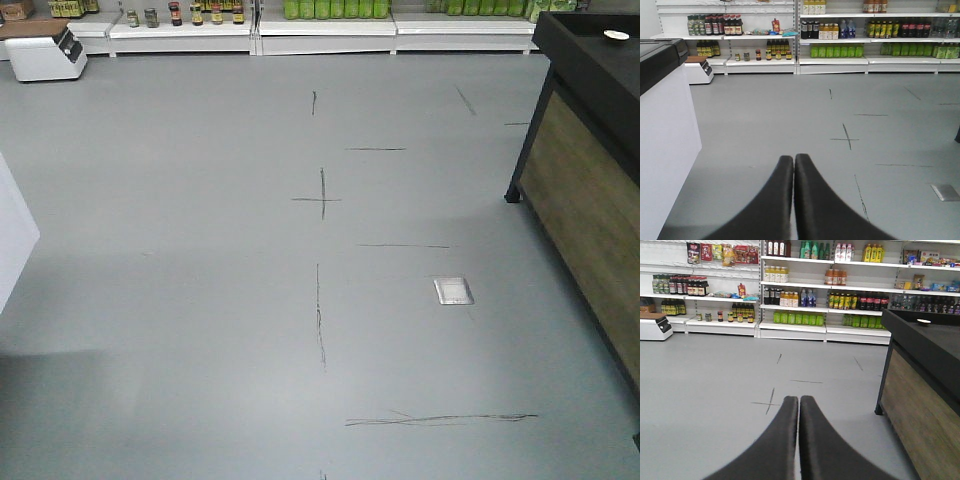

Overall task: Pick three apples into basket with both arms
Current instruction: 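Drive the base forward across the grey floor toward the fruit tables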

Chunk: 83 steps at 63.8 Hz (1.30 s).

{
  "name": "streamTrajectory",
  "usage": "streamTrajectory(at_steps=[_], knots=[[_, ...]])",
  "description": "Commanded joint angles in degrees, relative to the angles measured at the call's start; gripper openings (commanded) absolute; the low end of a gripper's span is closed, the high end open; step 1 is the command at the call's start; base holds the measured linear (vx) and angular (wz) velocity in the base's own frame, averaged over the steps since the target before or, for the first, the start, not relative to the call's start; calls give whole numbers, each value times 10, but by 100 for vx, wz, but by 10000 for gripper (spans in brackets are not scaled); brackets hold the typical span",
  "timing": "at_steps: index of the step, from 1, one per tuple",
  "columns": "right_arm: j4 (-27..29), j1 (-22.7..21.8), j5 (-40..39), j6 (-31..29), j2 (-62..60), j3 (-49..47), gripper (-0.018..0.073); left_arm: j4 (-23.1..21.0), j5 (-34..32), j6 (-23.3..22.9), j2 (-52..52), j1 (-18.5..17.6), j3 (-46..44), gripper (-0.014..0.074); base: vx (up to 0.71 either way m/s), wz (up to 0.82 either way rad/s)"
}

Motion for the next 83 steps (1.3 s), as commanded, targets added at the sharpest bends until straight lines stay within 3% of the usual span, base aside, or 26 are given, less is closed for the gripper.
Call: streamTrajectory(at_steps=[1,83], knots=[[-4,-4,-40,-5,-6,8,-1,-3,-39,-2,-8,-1,13,-6,0,0],[-4,-4,-40,-5,-6,8,-1,-3,-39,-2,-8,-1,13,-6,1,2]])
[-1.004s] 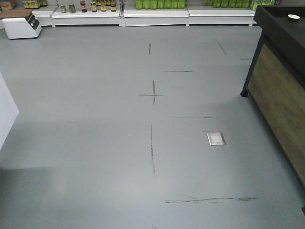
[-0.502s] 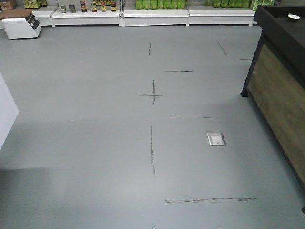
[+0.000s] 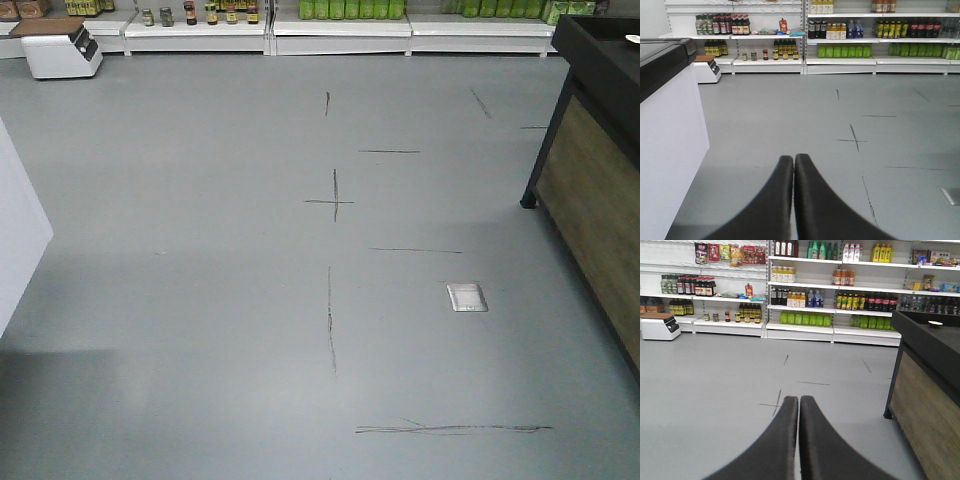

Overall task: Pick three apples into basket with both arms
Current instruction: 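Drive the base forward across the grey floor toward the fruit tables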

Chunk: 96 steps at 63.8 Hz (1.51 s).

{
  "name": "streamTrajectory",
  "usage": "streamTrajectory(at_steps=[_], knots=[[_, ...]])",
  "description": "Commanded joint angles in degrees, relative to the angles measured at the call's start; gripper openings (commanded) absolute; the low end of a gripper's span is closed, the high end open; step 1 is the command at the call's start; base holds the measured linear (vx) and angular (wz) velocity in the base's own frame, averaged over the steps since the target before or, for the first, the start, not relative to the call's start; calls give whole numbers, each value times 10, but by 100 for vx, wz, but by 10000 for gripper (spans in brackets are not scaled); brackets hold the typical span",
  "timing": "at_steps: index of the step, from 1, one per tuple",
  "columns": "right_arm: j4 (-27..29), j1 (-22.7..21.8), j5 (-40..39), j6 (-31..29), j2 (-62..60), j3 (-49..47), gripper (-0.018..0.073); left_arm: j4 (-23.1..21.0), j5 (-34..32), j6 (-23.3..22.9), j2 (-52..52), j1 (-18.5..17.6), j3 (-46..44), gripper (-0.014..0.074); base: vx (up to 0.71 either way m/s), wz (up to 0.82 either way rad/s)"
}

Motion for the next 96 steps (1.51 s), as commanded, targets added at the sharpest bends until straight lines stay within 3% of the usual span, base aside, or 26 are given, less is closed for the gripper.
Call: streamTrajectory(at_steps=[1,96], knots=[[-4,-4,-40,-5,-6,8,-1,-3,-39,-2,-8,-1,13,-6,7,8],[-4,-4,-40,-5,-6,8,-1,-3,-39,-2,-8,-2,13,-6,14,4]])
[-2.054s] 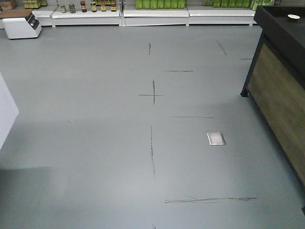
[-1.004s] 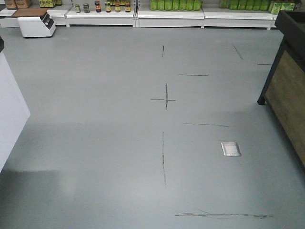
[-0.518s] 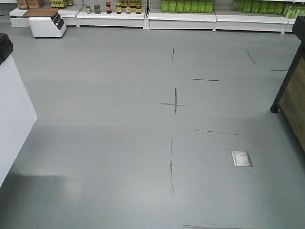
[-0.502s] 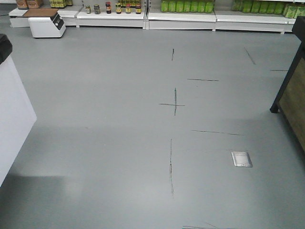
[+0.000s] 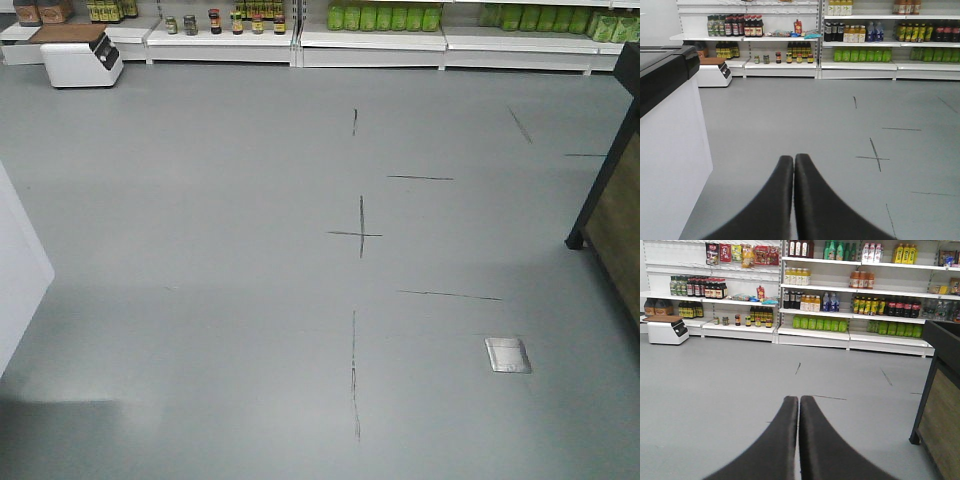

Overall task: Pick three apples into basket with both arms
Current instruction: 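Drive the base forward across the grey floor toward the fruit tables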

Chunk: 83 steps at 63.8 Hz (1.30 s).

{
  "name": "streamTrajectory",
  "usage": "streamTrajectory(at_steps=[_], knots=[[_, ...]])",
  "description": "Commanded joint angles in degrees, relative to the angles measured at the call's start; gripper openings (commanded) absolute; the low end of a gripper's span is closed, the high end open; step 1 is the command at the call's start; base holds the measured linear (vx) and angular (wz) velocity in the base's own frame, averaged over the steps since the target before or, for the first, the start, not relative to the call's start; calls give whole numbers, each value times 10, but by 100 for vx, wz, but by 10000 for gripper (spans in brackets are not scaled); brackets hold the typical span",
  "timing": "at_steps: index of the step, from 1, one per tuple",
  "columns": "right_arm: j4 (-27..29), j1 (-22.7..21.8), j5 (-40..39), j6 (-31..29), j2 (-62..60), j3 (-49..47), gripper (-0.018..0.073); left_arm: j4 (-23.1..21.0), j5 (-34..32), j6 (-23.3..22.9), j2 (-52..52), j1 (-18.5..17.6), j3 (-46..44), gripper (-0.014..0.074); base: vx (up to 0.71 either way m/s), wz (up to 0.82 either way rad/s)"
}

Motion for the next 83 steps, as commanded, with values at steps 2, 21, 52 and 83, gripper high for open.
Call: streamTrajectory(at_steps=[2,21,52,83], knots=[[-4,-4,-40,-5,-6,8,-1,-3,-39,-2,-8,-2,13,-6,21,-4],[-4,-4,-40,-5,-6,8,-1,-3,-39,-2,-8,-2,13,-6,22,-4],[-4,-4,-40,-5,-6,8,-1,-3,-39,-2,-8,-2,13,-6,23,-8],[-4,-4,-40,-5,-6,8,-1,-3,-39,-2,-8,-2,13,-6,21,-25]])
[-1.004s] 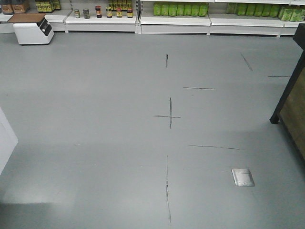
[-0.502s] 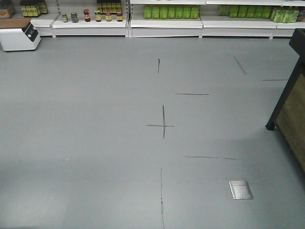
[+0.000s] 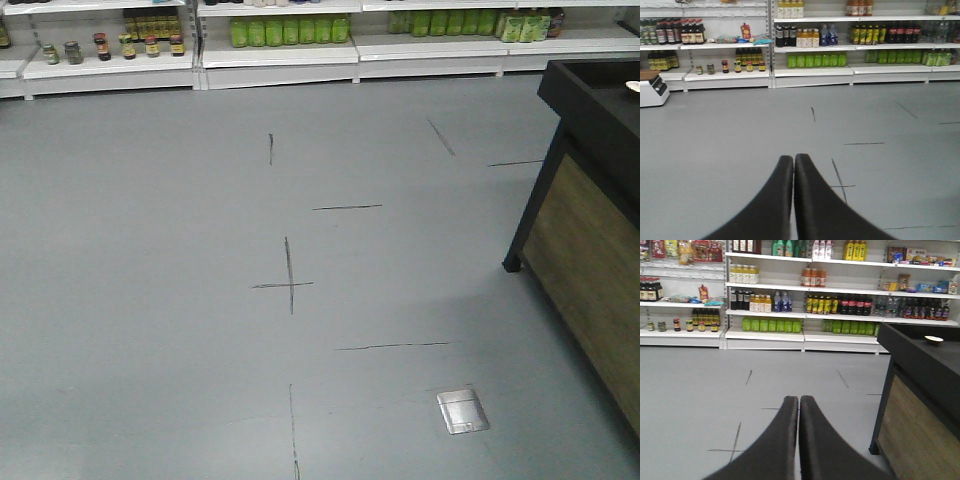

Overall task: Pick three apples into basket with both arms
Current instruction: 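Drive the base forward across the grey floor toward the fruit tables, then turn the base and approach the table holding the light-blue basket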

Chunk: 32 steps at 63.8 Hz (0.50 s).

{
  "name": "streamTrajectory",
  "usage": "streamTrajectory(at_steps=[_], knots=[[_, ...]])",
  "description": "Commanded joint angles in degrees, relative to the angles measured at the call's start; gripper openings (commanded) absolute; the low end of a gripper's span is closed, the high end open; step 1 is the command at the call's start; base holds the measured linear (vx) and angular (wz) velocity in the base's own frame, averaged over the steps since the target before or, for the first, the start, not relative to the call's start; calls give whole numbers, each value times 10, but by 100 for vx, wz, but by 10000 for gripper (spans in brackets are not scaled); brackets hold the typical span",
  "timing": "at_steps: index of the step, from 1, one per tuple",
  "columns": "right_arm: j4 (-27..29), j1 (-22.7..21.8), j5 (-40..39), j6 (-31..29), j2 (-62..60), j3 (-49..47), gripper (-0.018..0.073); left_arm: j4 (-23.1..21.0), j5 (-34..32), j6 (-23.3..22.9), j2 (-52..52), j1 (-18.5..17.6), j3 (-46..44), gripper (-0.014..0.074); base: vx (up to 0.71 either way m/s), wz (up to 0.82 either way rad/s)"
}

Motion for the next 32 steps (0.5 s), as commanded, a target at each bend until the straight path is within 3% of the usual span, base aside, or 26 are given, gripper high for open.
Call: streamTrajectory(at_steps=[1,32], knots=[[-4,-4,-40,-5,-6,8,-1,-3,-39,-2,-8,-2,13,-6,19,-36],[-4,-4,-40,-5,-6,8,-1,-3,-39,-2,-8,-2,13,-6,17,-50]])
